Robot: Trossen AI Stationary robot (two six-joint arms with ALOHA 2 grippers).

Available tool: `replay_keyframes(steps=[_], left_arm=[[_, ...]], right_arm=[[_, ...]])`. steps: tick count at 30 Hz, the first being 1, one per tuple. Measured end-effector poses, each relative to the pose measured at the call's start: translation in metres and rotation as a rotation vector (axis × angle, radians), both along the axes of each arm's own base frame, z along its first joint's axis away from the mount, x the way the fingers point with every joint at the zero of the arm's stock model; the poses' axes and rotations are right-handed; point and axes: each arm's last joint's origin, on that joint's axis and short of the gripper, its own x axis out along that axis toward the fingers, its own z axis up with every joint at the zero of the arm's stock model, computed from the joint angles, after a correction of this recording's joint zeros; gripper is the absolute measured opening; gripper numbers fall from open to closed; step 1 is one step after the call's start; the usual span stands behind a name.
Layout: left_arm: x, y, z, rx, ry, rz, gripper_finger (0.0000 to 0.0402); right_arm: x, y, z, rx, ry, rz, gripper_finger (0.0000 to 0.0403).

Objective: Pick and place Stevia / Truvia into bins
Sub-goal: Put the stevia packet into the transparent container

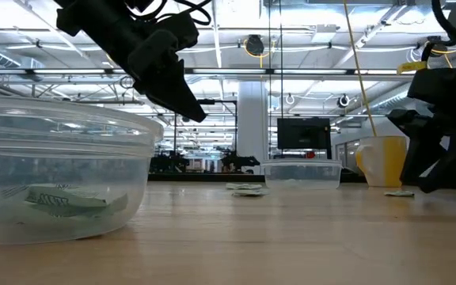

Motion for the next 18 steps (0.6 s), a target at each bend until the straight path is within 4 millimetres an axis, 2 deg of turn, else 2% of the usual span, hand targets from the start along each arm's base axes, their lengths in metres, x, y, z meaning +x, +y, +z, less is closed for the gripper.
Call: replay_keyframes(steps=[7,11,18], left_arm=[[0.0,0.0,0.0,0.0,0.0,0.0,0.0097],[0.0,0.0,0.0,0.0,0.0,0.0,0.0097],[0.0,0.0,0.0,-0.014,-0.003,0.012,0.0097]], right_arm=[[-0.006,-0.003,-0.013,-0.025,-0.054,0.061,0.0148],[-0.011,-0.008,-0.022,-0.111,-0.098,0.086,0.0143],[-0.02,-0.014,-0.034,-0.036,-0.156,0.038,0.0139]])
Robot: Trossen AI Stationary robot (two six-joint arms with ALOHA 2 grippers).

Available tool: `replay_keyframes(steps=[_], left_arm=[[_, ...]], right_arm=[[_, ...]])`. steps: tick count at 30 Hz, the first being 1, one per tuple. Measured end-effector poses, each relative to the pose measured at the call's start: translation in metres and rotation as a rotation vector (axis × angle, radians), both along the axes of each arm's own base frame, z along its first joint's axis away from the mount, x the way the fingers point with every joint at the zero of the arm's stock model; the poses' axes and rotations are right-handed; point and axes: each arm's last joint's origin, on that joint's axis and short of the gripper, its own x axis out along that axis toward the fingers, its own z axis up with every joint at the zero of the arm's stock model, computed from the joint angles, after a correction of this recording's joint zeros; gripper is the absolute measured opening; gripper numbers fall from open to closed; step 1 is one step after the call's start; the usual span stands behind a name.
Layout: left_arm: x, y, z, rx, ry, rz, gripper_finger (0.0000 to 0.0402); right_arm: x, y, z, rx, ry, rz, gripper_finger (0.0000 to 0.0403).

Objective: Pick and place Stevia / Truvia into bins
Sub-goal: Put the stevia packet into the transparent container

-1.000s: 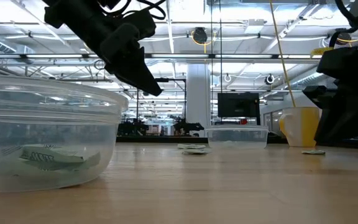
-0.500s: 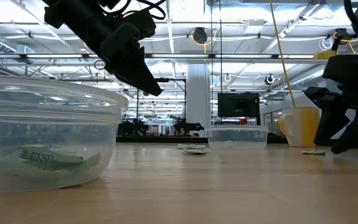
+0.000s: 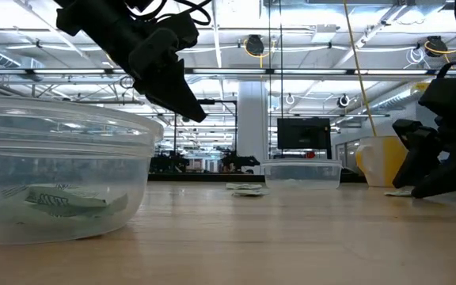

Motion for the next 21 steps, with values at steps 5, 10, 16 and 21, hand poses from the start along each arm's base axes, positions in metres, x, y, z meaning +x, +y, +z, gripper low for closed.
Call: replay_keyframes(steps=[5,10,16,21], left_arm=[[0.0,0.0,0.0,-0.001,0.0,0.0,0.0097],[0.0,0.0,0.0,-0.006,-0.001,0.004,0.0097],[0.0,0.0,0.0,-0.003,-0.001,0.002,0.0097],[0.0,0.0,0.0,-0.003,-0.001,0.001,0.0097]], right_arm=[[-0.0006,-0.0003,-0.0008,0.096,-0.055,-0.062,0.0134],[-0.0006,-0.0006,-0.0008,0.087,-0.06,-0.069,0.0122],[-0.0008,-0.0022,-0.001,0.066,-0.065,-0.095,0.0102],[0.0004,-0.0056,-0.0011,0.097,-0.071,-0.153,0.008]])
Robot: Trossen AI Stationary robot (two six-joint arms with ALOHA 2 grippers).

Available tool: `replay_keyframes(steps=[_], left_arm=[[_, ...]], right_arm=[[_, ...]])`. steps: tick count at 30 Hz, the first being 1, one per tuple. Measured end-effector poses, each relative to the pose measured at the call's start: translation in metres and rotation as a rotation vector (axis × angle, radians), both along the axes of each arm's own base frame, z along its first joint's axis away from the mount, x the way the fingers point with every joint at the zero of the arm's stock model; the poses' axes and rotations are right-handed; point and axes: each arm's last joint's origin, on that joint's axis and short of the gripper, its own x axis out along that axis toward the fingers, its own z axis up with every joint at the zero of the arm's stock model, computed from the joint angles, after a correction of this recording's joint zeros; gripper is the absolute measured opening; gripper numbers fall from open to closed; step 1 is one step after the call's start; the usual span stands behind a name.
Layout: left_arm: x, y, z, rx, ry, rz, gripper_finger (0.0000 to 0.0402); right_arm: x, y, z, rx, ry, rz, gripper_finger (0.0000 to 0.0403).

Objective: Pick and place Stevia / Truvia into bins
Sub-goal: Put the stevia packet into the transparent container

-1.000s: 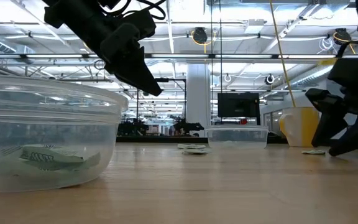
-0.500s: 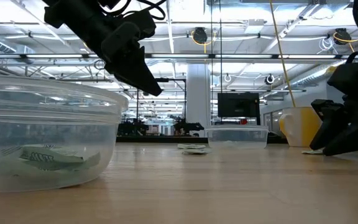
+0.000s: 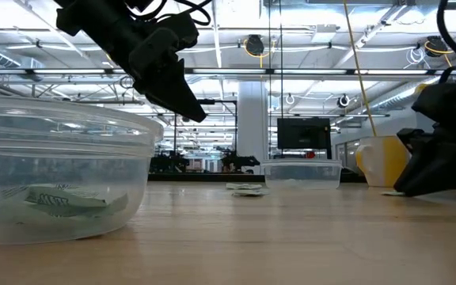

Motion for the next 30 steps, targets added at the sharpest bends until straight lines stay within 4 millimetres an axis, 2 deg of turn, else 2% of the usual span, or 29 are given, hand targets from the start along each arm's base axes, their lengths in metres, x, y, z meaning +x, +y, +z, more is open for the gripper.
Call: replay_keyframes(steps=[11,17,21,25,28,30], left_arm=[[0.0,0.0,0.0,0.001,0.0,-0.001,0.0097],[0.0,0.0,0.0,0.001,0.0,-0.001,0.0097],[0.0,0.0,0.0,0.002,0.001,-0.001,0.0097],[0.0,0.0,0.0,0.017,0.004,-0.014,0.0097],[0.0,0.0,0.0,0.019,-0.002,-0.017,0.0097],[0.001,0.0,0.001,0.019,-0.016,-0.018,0.0097]], right_arm=[[0.002,-0.001,0.002,0.014,-0.025,-0.02,0.0007],[0.008,0.0,0.009,-0.048,-0.111,-0.006,0.0001],[0.014,0.0,0.02,-0.133,-0.239,-0.061,0.0001],[0.023,-0.002,0.041,-0.199,-0.428,-0.135,0.0001],[0.027,-0.01,0.056,-0.177,-0.568,-0.239,0.0001],[0.029,-0.017,0.058,-0.175,-0.587,-0.292,0.0001]])
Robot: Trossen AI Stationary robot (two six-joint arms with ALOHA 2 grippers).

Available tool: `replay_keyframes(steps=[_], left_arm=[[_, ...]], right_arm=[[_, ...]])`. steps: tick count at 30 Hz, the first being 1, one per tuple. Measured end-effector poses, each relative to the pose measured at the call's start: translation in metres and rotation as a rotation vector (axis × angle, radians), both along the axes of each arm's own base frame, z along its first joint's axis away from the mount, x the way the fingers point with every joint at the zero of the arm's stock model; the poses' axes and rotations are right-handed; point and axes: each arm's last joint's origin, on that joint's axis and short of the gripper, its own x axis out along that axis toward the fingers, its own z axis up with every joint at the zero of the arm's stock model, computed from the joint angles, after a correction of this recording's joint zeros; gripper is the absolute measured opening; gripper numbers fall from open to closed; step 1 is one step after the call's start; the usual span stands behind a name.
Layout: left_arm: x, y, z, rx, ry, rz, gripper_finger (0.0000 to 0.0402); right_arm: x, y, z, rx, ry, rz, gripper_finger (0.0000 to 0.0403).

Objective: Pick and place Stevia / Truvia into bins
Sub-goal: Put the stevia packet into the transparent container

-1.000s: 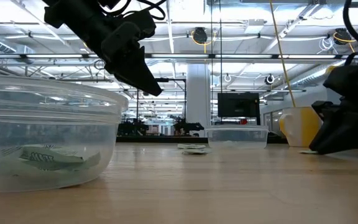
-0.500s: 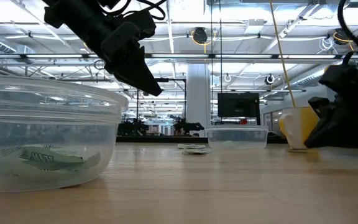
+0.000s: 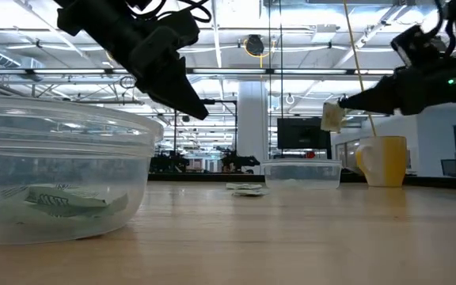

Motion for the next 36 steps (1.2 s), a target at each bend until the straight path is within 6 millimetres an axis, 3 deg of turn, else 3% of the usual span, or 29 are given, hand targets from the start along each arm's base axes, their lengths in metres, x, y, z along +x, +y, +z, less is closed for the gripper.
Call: replay_keyframes(steps=[3,12,17,24,32,36], left_arm=[[0.002,0.0,0.002,0.006,-0.024,-0.008,0.0097],[0.005,0.001,0.007,0.04,-0.079,-0.009,0.0097],[0.005,0.005,0.007,0.065,-0.081,0.018,0.0097],[0.006,0.013,0.007,0.059,-0.082,0.049,0.0097],[0.006,0.014,0.007,0.087,-0.075,0.031,0.0097],[0.007,0.02,0.007,0.082,-0.077,0.069,0.0097]], right_arm=[[0.003,-0.012,-0.005,0.034,0.033,-0.045,0.0],[0.033,-0.038,0.012,0.193,0.157,-0.067,0.0],[0.031,-0.046,0.004,0.312,0.245,-0.07,0.0],[0.026,-0.058,-0.002,0.321,0.267,-0.113,0.0001],[0.025,-0.063,-0.002,0.297,0.283,-0.132,0.0049],[0.027,-0.062,0.0,0.296,0.277,-0.059,0.008]])
